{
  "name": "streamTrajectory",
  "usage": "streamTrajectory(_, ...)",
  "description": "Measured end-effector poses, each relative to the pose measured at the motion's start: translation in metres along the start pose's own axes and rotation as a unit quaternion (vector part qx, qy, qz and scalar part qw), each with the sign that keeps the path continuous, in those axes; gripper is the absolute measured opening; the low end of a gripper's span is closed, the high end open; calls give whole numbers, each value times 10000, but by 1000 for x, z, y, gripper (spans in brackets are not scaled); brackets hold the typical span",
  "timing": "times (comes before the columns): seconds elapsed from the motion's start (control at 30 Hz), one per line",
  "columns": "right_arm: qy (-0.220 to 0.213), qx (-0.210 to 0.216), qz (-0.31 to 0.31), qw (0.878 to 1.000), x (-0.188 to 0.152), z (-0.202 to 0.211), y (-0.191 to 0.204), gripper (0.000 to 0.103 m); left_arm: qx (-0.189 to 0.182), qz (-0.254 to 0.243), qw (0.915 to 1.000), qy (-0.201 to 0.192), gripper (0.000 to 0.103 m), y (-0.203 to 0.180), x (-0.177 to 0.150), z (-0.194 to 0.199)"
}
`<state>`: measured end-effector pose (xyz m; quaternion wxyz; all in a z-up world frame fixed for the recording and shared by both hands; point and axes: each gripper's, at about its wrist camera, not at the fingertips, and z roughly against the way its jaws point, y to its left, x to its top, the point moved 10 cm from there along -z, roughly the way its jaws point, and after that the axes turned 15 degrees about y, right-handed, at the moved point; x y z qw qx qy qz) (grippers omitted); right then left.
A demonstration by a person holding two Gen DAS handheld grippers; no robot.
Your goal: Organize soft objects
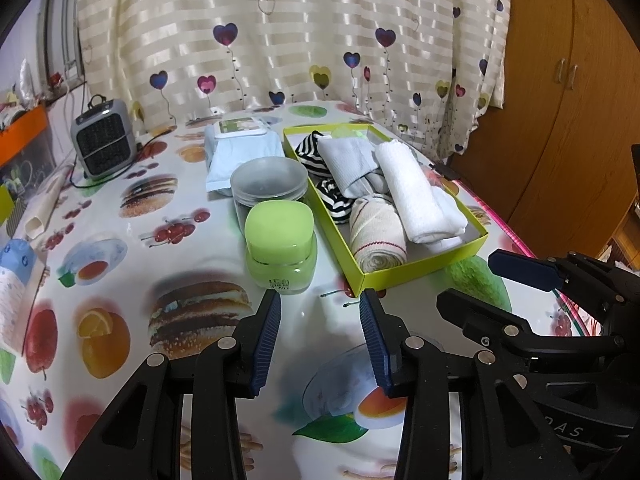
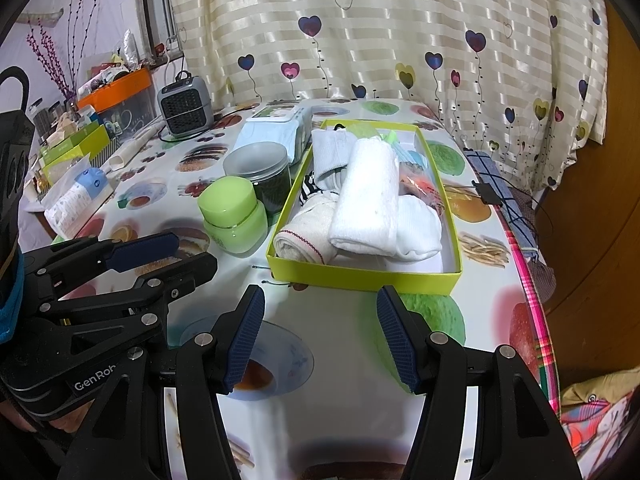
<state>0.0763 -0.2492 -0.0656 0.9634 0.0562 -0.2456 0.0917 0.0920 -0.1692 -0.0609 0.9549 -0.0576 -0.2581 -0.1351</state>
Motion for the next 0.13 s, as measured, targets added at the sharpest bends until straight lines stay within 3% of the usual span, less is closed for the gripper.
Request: streamTrajectory(0.13,6,5,0,10000,0,0,0,59,-7,4,10000,19,39,0,-1,0)
